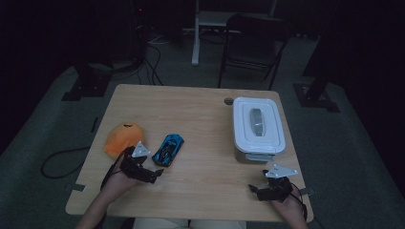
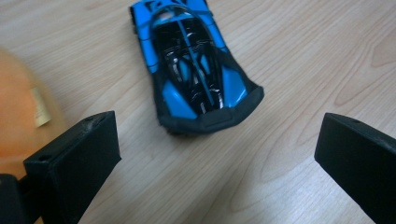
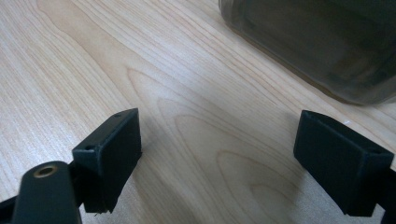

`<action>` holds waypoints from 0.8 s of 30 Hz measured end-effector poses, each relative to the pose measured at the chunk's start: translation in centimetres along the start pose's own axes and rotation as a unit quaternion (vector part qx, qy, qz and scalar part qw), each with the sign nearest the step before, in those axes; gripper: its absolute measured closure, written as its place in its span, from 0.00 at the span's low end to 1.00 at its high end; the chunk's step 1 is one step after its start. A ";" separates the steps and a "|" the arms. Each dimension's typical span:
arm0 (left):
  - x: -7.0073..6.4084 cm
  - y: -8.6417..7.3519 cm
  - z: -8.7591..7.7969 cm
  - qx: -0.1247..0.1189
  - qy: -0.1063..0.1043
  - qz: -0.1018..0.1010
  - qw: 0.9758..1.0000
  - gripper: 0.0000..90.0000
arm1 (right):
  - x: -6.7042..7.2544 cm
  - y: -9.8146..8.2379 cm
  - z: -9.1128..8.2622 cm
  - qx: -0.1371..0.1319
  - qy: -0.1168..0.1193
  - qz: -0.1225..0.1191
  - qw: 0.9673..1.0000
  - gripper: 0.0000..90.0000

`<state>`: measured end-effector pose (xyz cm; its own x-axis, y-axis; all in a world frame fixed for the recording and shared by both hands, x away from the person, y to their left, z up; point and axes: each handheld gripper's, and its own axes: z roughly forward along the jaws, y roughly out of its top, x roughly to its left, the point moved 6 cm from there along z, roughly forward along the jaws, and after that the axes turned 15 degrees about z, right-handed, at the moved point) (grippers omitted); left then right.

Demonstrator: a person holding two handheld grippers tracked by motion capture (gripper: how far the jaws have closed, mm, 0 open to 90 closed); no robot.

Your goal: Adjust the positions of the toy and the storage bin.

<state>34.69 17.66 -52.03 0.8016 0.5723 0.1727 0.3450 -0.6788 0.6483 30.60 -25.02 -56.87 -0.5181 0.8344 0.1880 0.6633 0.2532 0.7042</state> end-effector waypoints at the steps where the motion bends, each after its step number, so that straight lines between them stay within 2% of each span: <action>1: 0.2 0.2 0.2 -0.002 0.004 -0.004 1.000 0.01 | 0.0 0.0 0.0 0.000 0.000 0.000 1.000 0.16; 2: 0.2 0.4 0.3 0.002 0.000 -0.005 1.000 0.01 | 0.0 0.0 0.0 0.000 0.000 0.000 1.000 0.16; 4: 0.5 0.9 0.6 0.002 0.007 -0.006 1.000 0.01 | 0.0 0.0 0.0 0.000 -0.001 0.001 1.000 0.16; 8: 0.7 2.0 1.5 0.005 0.010 -0.007 1.000 0.01 | 0.0 0.0 0.0 0.000 -0.001 0.001 1.000 0.16; 11: 1.0 2.5 2.1 0.007 0.009 -0.016 1.000 0.01 | 0.0 0.0 0.0 0.000 -0.001 0.001 1.000 0.16; 12: 1.1 2.7 2.3 0.010 0.014 -0.018 1.000 0.01 | 0.0 0.0 0.0 0.000 -0.001 0.001 1.000 0.16; 17: 1.7 3.2 3.4 0.022 0.020 -0.025 0.999 0.02 | 0.0 0.0 0.0 0.000 -0.001 0.001 1.000 0.16; 21: 2.0 3.4 4.6 0.036 0.017 -0.032 0.999 0.02 | 0.0 0.0 0.0 0.000 -0.001 0.001 1.000 0.16; 24: 2.3 3.5 5.4 0.046 0.026 -0.037 0.998 0.02 | 0.0 0.0 0.0 0.000 -0.001 0.001 1.000 0.16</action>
<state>40.37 14.12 -53.35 0.7468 0.6440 0.1658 0.4482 -0.6716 0.5899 30.60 -25.04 -56.87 -0.5163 0.8355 0.1879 0.6642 0.2522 0.7037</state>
